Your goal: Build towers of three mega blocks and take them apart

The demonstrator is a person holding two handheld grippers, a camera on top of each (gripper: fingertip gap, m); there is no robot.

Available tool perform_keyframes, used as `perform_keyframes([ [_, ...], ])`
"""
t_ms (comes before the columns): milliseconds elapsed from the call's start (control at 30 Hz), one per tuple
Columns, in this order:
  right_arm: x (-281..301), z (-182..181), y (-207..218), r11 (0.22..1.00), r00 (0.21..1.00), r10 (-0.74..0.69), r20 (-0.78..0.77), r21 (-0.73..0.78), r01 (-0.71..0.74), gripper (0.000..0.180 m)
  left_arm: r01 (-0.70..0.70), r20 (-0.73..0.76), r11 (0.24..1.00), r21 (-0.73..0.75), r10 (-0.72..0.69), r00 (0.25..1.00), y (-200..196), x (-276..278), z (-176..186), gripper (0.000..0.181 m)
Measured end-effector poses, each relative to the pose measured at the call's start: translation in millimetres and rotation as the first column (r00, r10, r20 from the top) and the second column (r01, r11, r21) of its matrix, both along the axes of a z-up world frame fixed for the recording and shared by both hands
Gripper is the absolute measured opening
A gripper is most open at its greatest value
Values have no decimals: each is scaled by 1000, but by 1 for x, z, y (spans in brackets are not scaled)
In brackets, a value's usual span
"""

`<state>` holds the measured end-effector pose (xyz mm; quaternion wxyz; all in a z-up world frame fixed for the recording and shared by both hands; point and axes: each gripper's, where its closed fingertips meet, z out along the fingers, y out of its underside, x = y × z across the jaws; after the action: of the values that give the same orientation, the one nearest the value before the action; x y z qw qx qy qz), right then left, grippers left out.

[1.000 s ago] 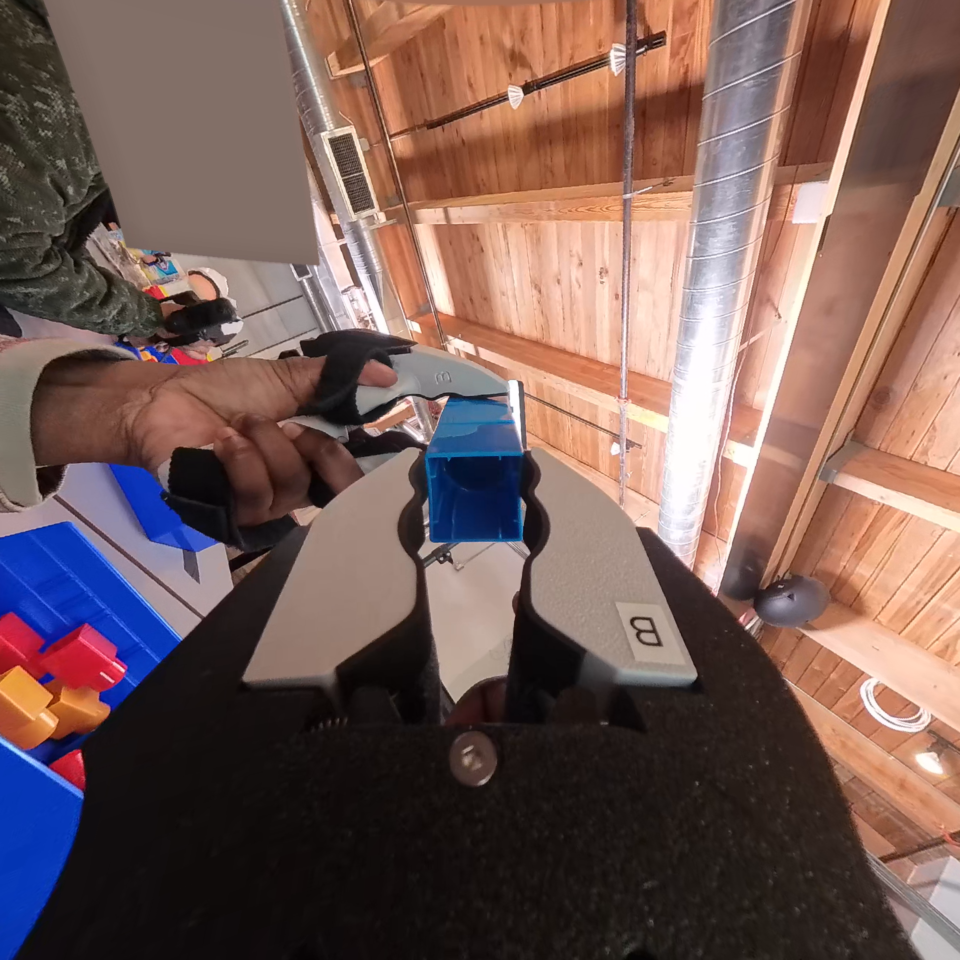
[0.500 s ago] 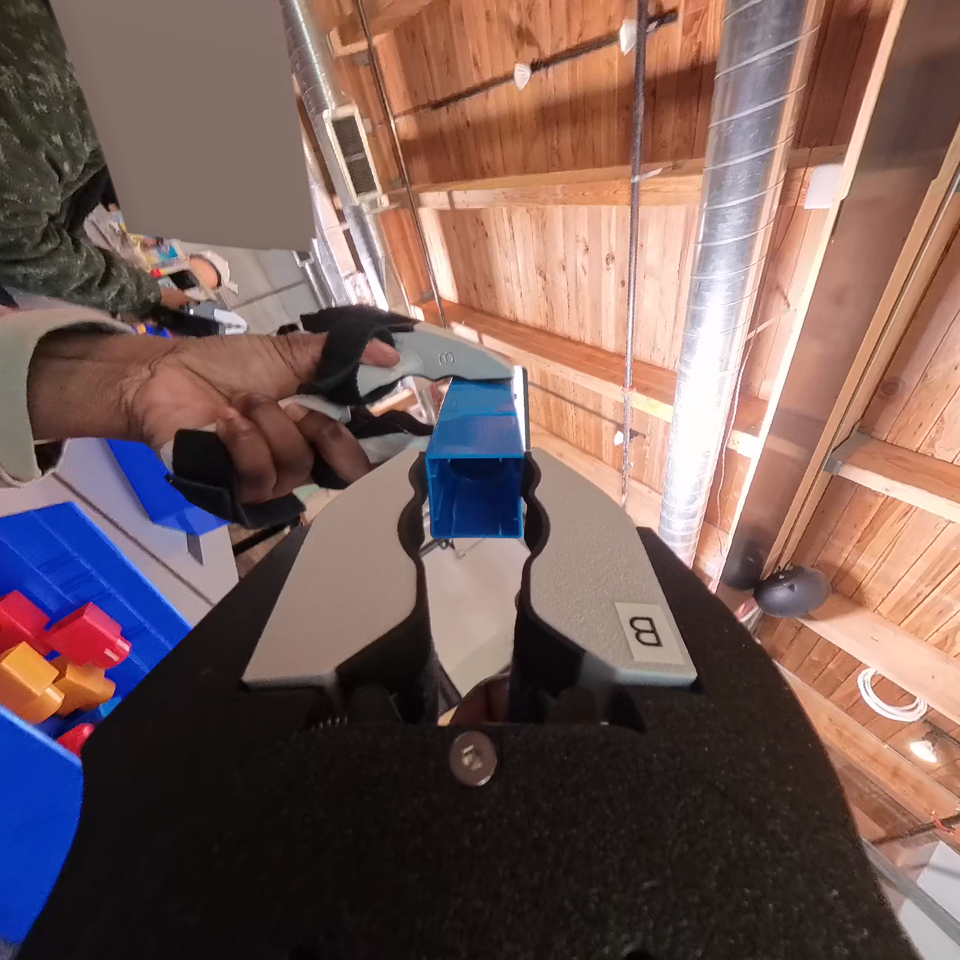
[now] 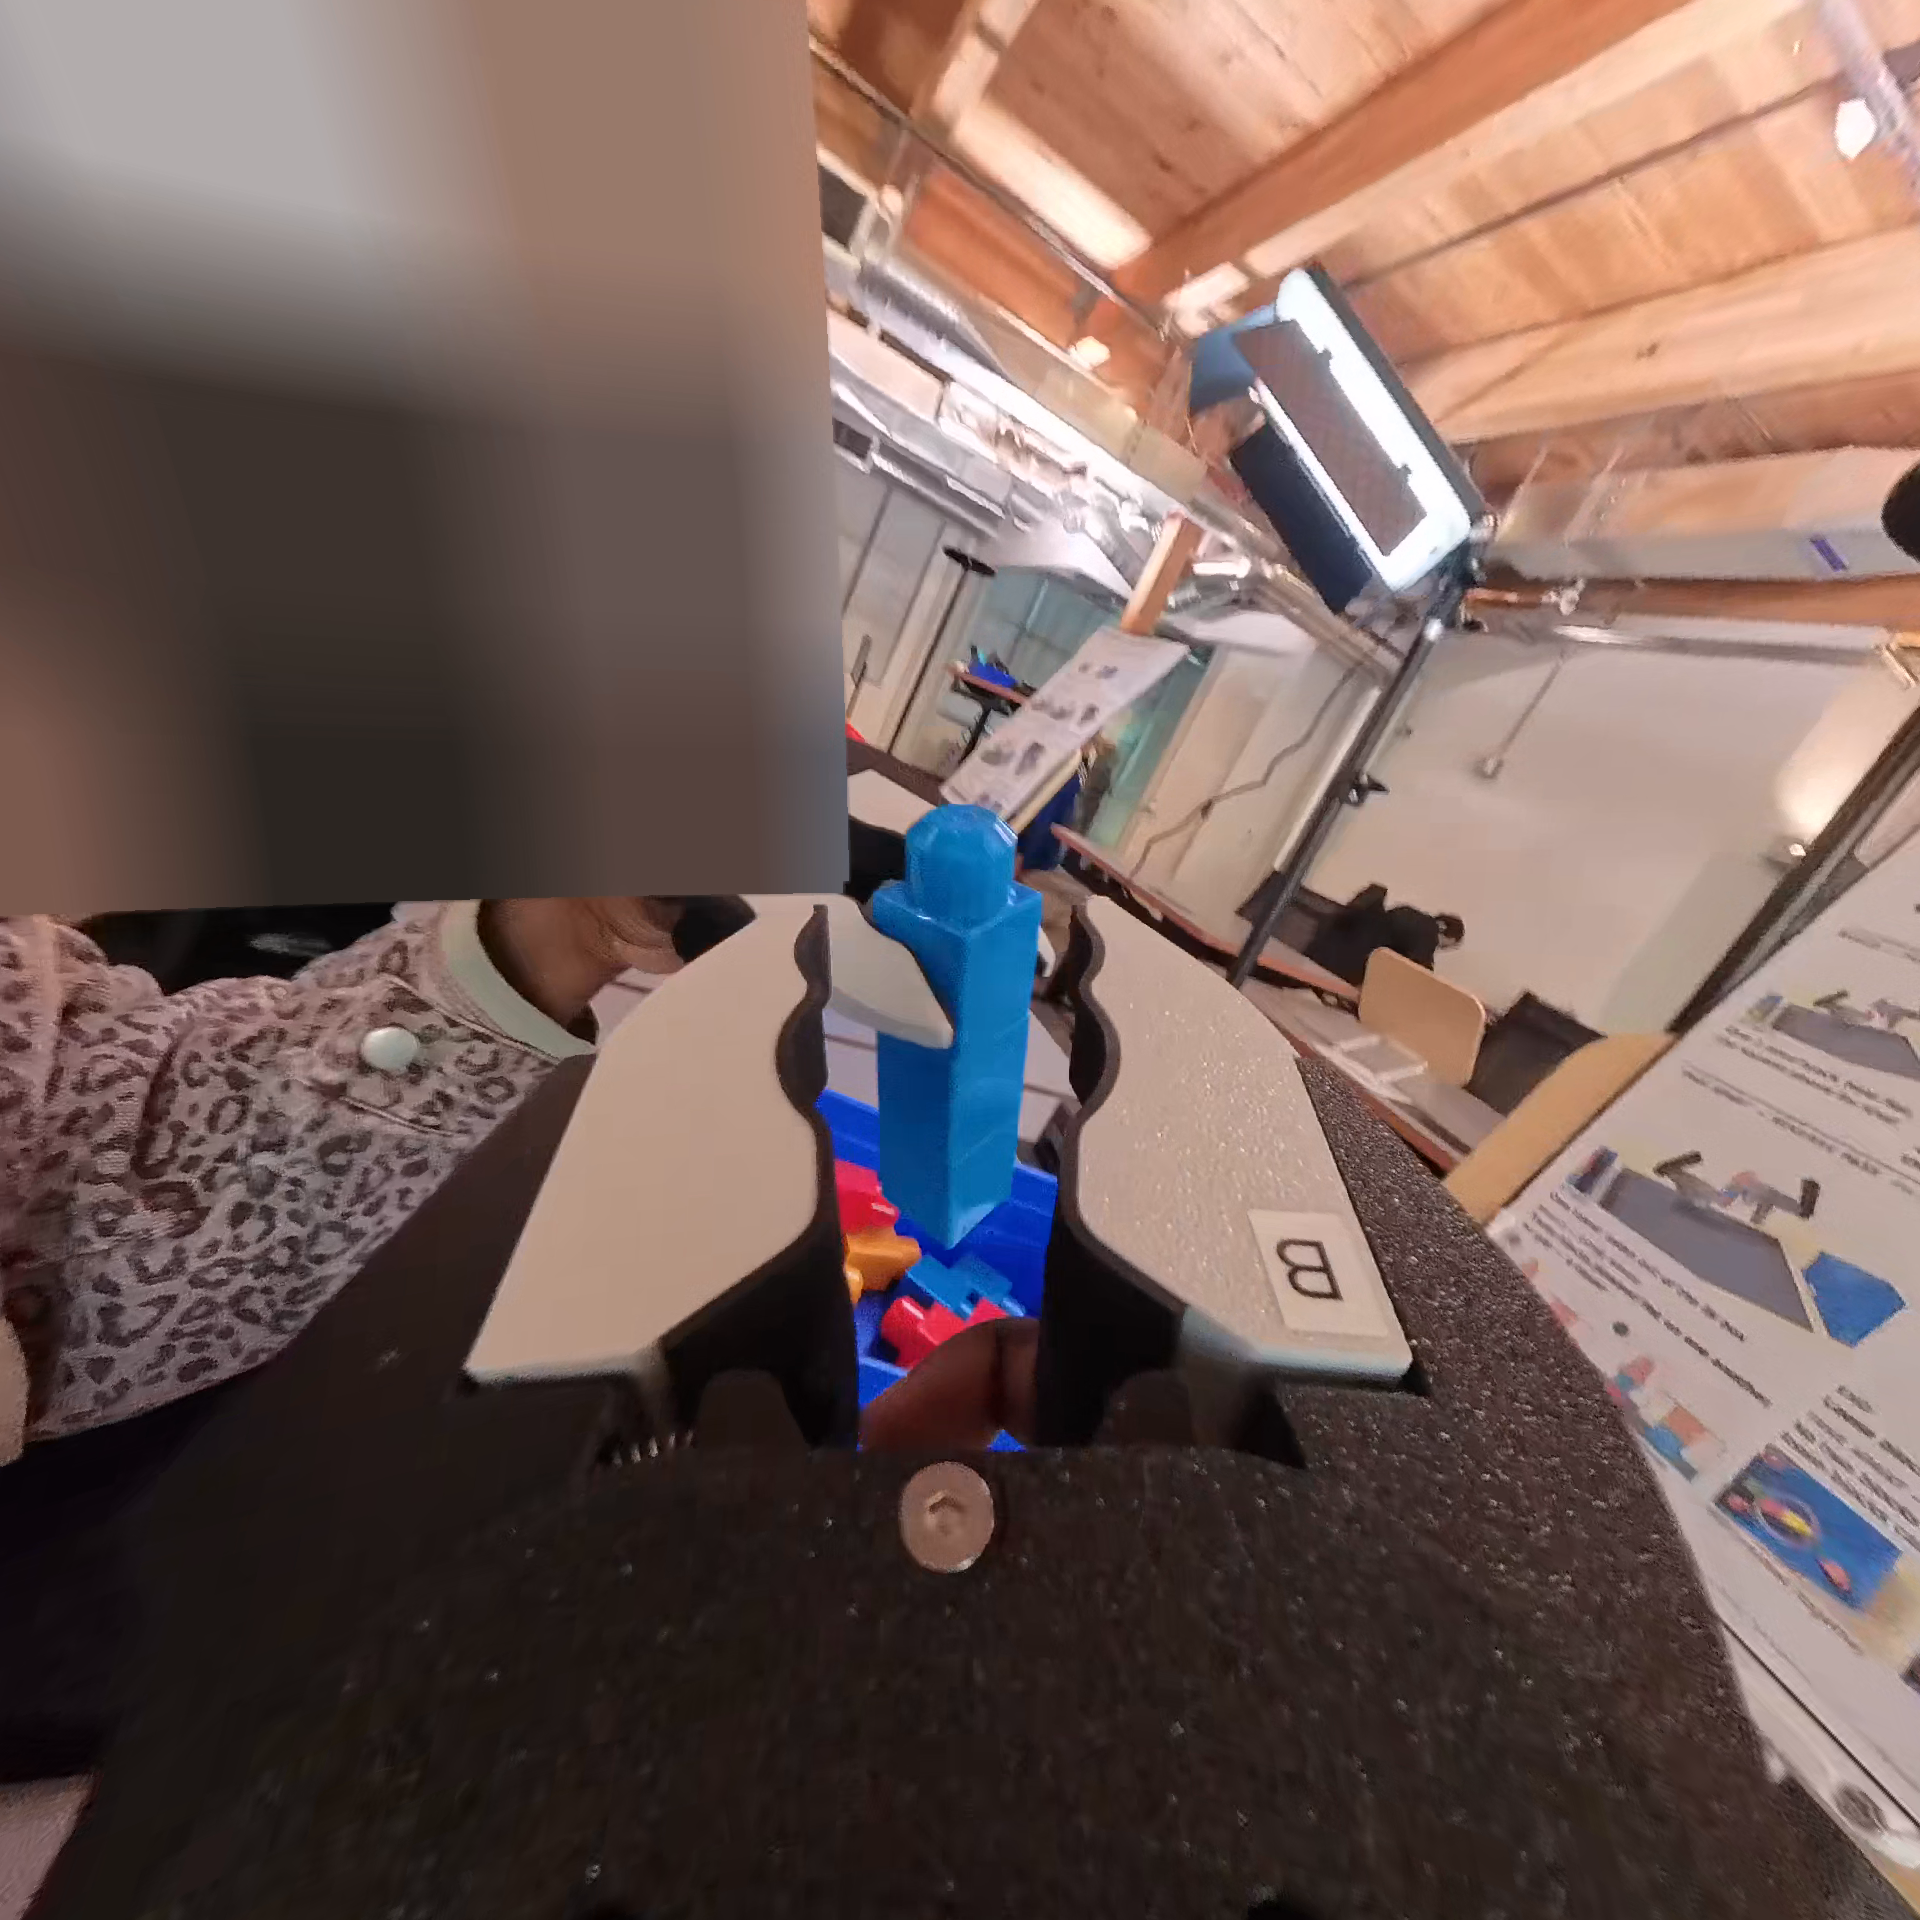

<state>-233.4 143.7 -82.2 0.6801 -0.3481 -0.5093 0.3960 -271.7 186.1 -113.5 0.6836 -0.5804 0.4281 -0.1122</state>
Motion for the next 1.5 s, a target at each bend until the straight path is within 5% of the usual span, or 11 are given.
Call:
perform_keyframes([
  [133,-18,-12,14,993,989,-116,88,-27,119,43,-182,-175,979,90,196,965,21,2,-13,36],
  [400,-26,-14,53,919,935,-351,55,-168,356,32,-370,-233,853,368,470,851,40,6,-2,36],
  [533,-24,-13,55,918,934,-355,51,-168,358,27,-343,-225,875,342,430,874,40,12,-5,39],
  [700,15,-3,79,865,883,-470,10,-192,463,27,-372,-53,902,220,392,919,39,-6,10,86],
  [867,125,-12,137,635,672,-738,62,-273,723,27,-422,302,902,94,378,875,33,-55,42,78],
  [1033,200,-64,187,414,501,-840,206,-353,839,27,-339,561,938,71,244,791,18,-84,64,66],
  [1500,225,-184,244,251,403,-762,507,-342,906,28,-369,458,924,103,285,842,22,-80,55,56],
])
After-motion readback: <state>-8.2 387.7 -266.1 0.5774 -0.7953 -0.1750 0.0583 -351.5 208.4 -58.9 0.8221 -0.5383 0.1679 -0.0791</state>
